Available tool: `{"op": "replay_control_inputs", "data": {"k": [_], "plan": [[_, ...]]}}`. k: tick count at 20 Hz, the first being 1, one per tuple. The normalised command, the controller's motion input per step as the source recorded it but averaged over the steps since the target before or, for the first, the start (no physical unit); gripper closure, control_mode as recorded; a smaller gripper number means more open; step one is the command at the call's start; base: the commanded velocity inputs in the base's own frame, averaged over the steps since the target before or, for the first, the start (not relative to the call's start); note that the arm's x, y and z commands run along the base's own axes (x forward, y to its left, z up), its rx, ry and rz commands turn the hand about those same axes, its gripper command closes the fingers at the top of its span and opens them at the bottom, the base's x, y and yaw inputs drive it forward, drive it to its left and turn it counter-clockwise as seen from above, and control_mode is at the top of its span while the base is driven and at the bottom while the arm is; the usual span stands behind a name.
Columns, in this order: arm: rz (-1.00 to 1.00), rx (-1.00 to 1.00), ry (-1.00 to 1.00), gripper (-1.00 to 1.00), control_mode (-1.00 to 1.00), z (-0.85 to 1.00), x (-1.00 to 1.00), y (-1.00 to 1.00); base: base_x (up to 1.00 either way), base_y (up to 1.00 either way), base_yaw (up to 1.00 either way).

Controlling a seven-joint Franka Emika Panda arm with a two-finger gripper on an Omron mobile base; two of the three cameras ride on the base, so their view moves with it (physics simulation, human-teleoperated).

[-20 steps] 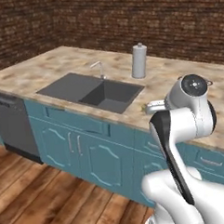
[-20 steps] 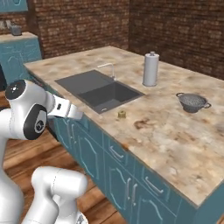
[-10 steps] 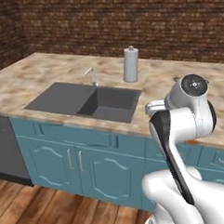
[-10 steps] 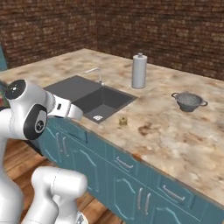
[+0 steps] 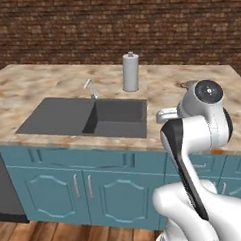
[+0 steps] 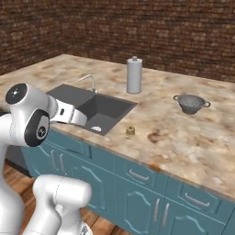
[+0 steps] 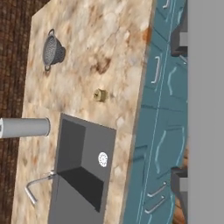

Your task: Pick the candle and candle from the dining table and place them in the open cabinet. Close the cabinet after placing the objects.

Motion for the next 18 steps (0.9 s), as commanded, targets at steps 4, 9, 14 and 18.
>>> {"op": "replay_control_inputs", "data": {"k": [4, 9, 14, 18], "plan": [[0.0, 0.0, 0.0, -1.0, 1.0, 0.0, 0.0, 0.0, 0.36, 0.2, -0.27], [0.0, 0.0, 0.0, -1.0, 1.0, 0.0, 0.0, 0.0, 0.38, 0.2, -0.27], [0.0, 0.0, 0.0, -1.0, 1.0, 0.0, 0.0, 0.0, 0.47, 0.25, -0.23], [0.0, 0.0, 0.0, -1.0, 1.0, 0.0, 0.0, 0.0, 0.45, 0.24, -0.22]]}}
